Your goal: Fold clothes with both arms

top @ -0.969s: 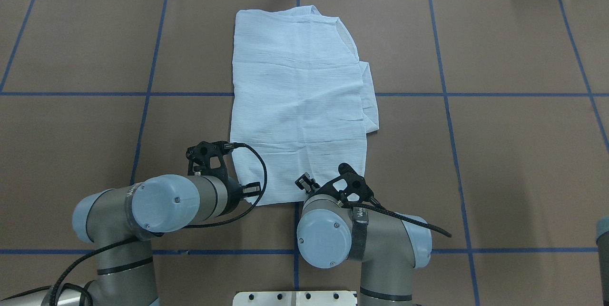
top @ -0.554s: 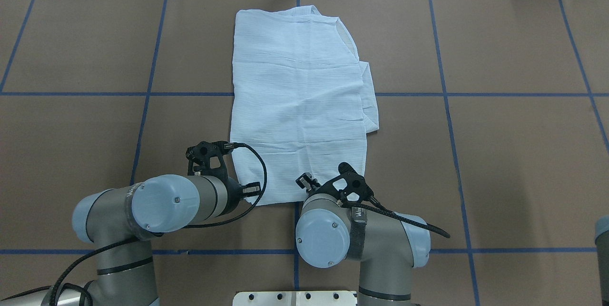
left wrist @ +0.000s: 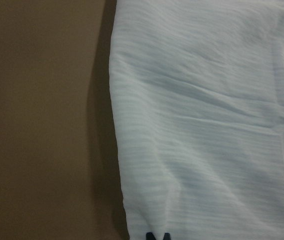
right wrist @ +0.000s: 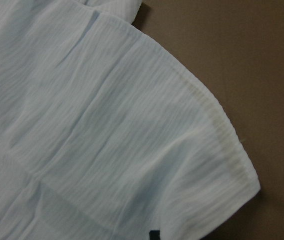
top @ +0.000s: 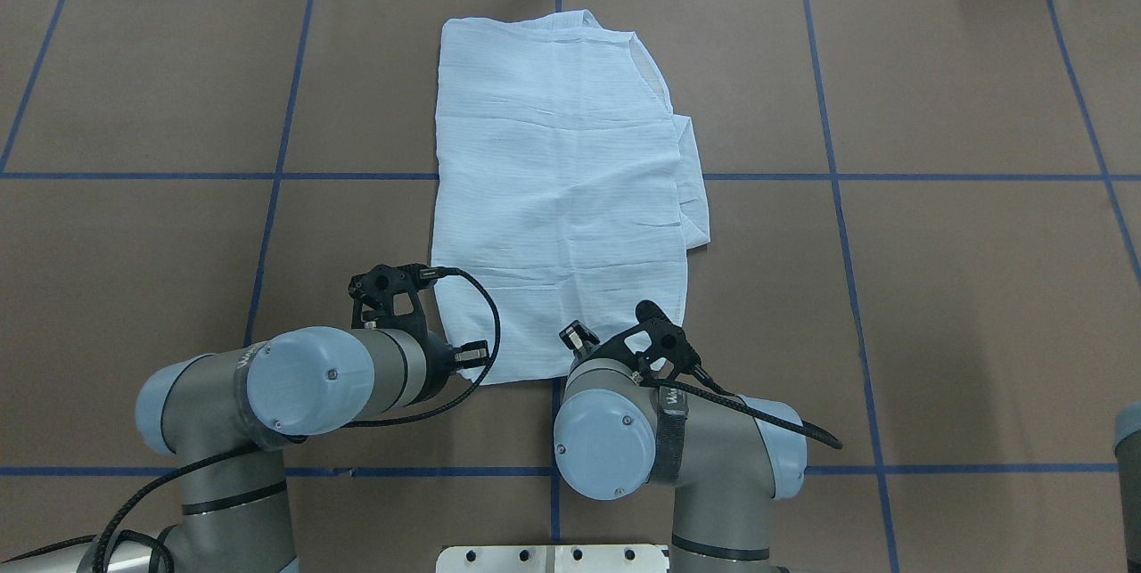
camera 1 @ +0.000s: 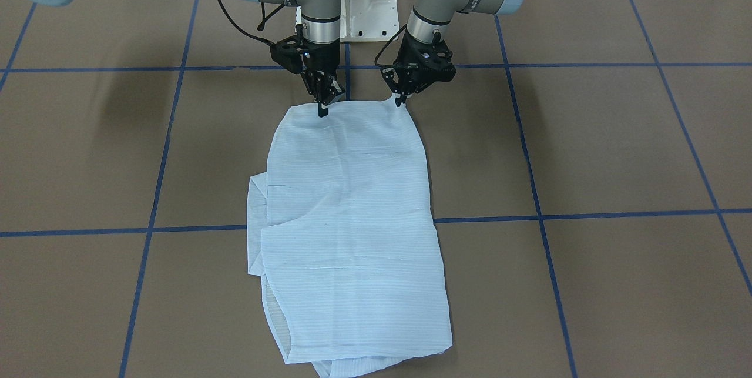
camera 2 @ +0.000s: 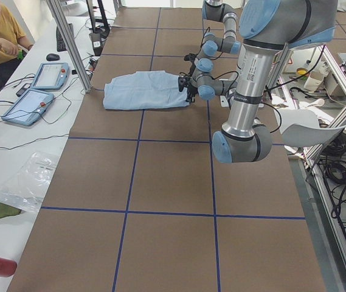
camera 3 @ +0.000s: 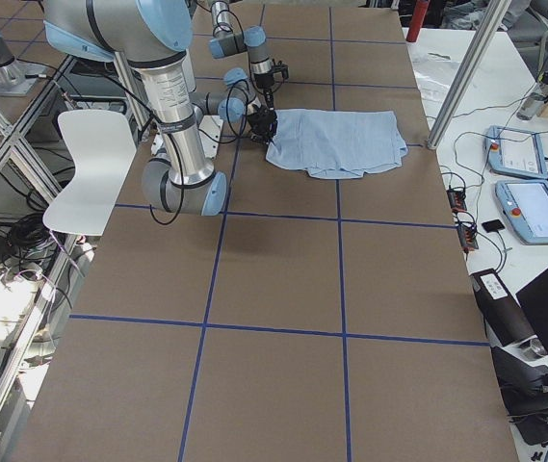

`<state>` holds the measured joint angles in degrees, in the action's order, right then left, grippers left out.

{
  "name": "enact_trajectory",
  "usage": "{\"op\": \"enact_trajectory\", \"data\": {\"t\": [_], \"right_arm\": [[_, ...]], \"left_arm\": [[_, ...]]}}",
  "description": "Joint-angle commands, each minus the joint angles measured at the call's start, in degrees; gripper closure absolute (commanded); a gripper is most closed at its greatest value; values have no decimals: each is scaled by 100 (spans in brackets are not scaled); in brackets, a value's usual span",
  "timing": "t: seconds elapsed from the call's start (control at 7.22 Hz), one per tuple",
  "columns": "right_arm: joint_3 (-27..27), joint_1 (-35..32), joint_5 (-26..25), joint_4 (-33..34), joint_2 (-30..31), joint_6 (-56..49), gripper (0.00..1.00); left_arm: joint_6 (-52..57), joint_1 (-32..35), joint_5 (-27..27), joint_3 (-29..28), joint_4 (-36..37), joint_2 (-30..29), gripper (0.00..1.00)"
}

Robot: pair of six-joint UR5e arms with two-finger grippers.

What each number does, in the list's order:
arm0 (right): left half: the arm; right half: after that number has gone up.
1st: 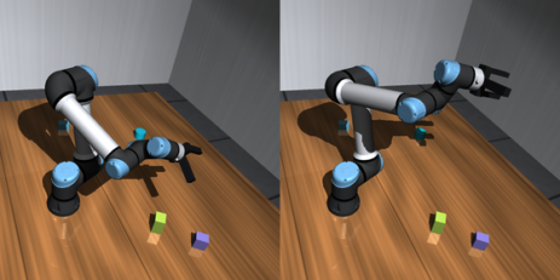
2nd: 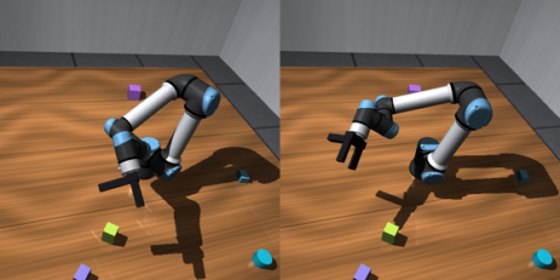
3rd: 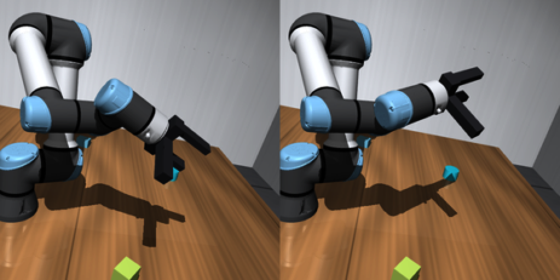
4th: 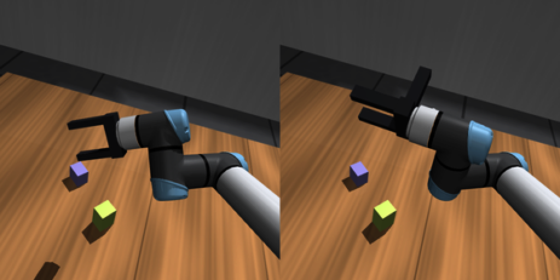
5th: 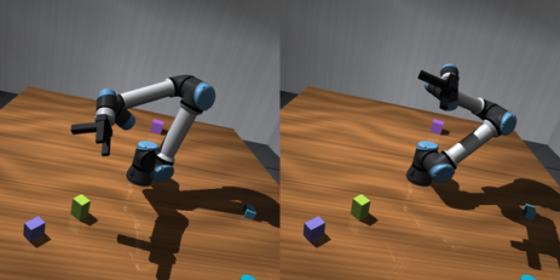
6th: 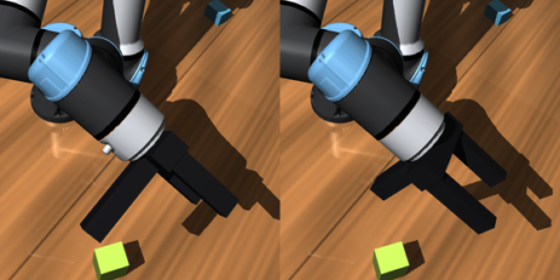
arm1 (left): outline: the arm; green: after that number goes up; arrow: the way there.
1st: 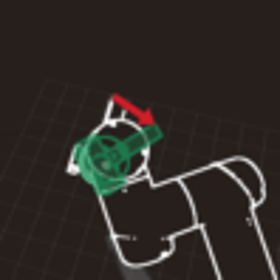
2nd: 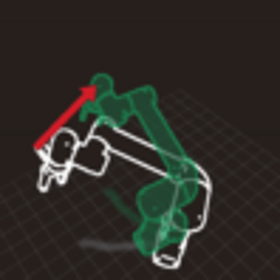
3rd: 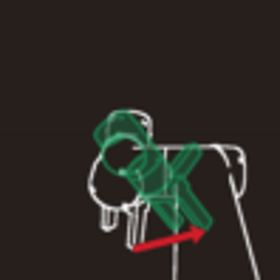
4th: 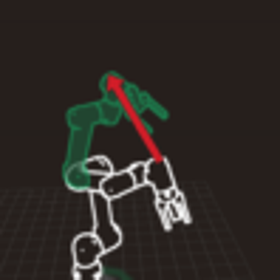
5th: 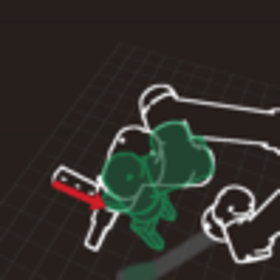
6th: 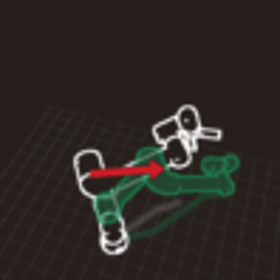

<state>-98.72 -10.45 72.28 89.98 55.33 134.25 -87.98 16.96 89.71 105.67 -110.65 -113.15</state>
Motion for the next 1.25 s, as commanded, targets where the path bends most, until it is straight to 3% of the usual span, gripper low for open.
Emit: {"op": "enact_trajectory", "data": {"t": [0.0, 0.28, 0.55, 0.83, 1.11], "right_arm": [[-242, -36, -3, 28, 12, -4, 100], [-1109, 16, -20, 72, 449, -12, 100], [-2557, 471, -56, 1383, 593, -4, 100], [-3579, 911, -266, 2362, 514, 5, 100], [-3341, 668, -284, 2428, 208, -300, 100]], "left_arm": [[0, 0, 29, 162, 0, -93, 100], [9, -26, 47, 960, 35, -5, 100], [-26, -96, 169, 1864, 820, 39, 100], [-184, -219, 275, 2682, 1621, 13, 100], [-106, -167, 276, 2662, 2056, -110, 100]]}}
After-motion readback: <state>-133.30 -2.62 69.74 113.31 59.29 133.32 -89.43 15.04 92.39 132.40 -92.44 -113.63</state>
